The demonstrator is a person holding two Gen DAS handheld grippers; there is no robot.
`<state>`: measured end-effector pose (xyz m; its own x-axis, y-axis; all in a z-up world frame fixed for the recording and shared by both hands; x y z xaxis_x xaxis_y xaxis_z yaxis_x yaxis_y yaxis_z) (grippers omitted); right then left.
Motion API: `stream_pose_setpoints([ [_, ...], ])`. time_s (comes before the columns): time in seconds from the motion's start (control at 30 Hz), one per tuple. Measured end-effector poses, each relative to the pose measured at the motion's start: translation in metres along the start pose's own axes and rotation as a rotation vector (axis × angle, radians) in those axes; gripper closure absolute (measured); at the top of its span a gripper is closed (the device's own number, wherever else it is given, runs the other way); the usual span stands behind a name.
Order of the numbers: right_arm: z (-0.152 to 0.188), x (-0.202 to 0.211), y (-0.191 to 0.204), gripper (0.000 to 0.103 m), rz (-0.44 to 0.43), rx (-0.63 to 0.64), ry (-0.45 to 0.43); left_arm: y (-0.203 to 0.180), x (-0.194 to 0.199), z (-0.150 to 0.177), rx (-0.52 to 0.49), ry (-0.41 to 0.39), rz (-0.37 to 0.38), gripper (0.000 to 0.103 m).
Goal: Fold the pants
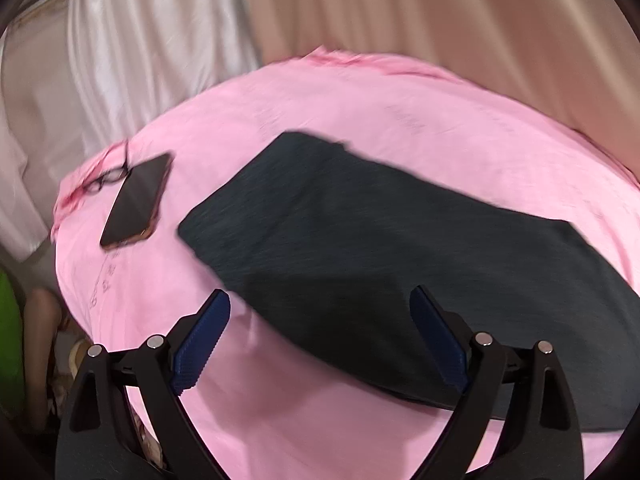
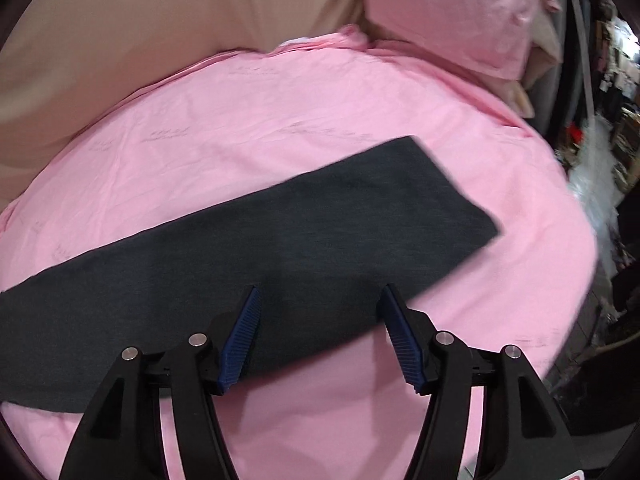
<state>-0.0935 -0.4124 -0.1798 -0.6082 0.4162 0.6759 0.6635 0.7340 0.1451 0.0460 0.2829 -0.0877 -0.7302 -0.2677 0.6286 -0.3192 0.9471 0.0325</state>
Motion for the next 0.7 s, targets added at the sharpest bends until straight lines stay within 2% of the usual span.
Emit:
stream_pose_setpoints([
  [0.17, -0.011, -0.001, -0.071, 0.033, 0.076, -0.134, -0.02, -0.051, 0.022, 0.003, -0.085, -0.019, 0.082, 0.012],
  [0.3, -0.012, -0.014, -0.103, 0.033, -0.021, -0.239, 0.006, -0.096, 0.034, 0.012, -0.176, -0.011, 0.109, 0.012],
  [0.57, -0.026, -0.035, -0.094, 0.031, -0.137, -0.183, -0.028, -0.158, 0.06, 0.033, -0.262, 0.008, 0.171, 0.01],
  [0.7, -0.028, -0.039, -0.085, 0.032, -0.139, -0.113, -0.047, -0.172, 0.065, 0.037, -0.287, 0.014, 0.175, 0.01],
])
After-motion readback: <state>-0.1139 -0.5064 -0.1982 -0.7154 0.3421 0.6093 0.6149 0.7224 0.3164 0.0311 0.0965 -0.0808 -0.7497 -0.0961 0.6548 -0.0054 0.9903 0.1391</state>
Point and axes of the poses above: each gripper's, at about its wrist camera, not at the fingertips, and x roughly against the way its jaws point, y to its left, z to its underside, the point moved 1 cm from there along -x, roughly the way its jaws point, and after that the axes turned 8 degrees about -y, right-handed, at the moved point
